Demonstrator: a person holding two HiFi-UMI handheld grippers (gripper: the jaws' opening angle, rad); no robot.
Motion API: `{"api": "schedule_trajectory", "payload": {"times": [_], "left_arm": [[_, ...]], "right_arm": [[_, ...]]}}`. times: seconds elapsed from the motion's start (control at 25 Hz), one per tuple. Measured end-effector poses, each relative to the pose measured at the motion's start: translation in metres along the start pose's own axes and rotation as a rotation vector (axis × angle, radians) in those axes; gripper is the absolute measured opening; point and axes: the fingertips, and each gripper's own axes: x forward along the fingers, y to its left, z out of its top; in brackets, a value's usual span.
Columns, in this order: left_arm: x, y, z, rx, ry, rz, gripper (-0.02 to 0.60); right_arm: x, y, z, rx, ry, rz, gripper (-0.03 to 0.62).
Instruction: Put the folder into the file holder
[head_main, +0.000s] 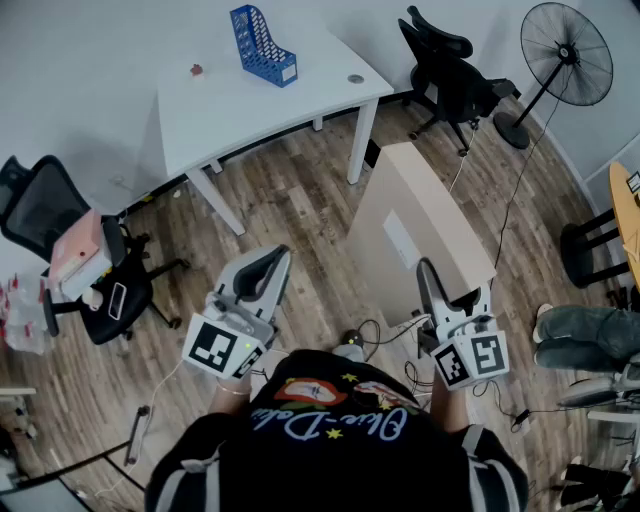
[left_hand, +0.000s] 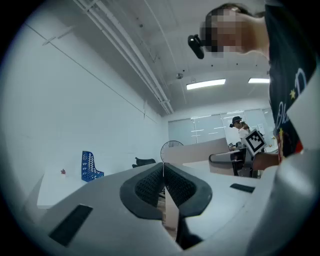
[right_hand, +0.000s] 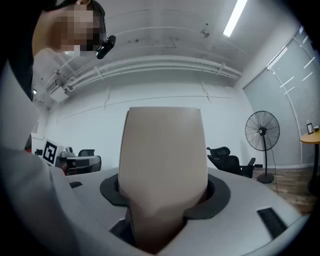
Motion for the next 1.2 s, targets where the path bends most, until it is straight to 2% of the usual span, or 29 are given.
{"api": "schedule_trajectory", "payload": {"times": [0.8,1.2], "left_arm": [[0.043,-0.022,-0.004,-0.007,0.016,0.062,0.005],[0.062,-0.037,-0.014,0.011,0.059,0.127,0.005]], "right_arm": [[0.014,-0.060,-0.007,0.061,-0.001,0.055,0.256],[0.032,-0.084,-0.011,0.101,0.001,0.141,0.256]]}}
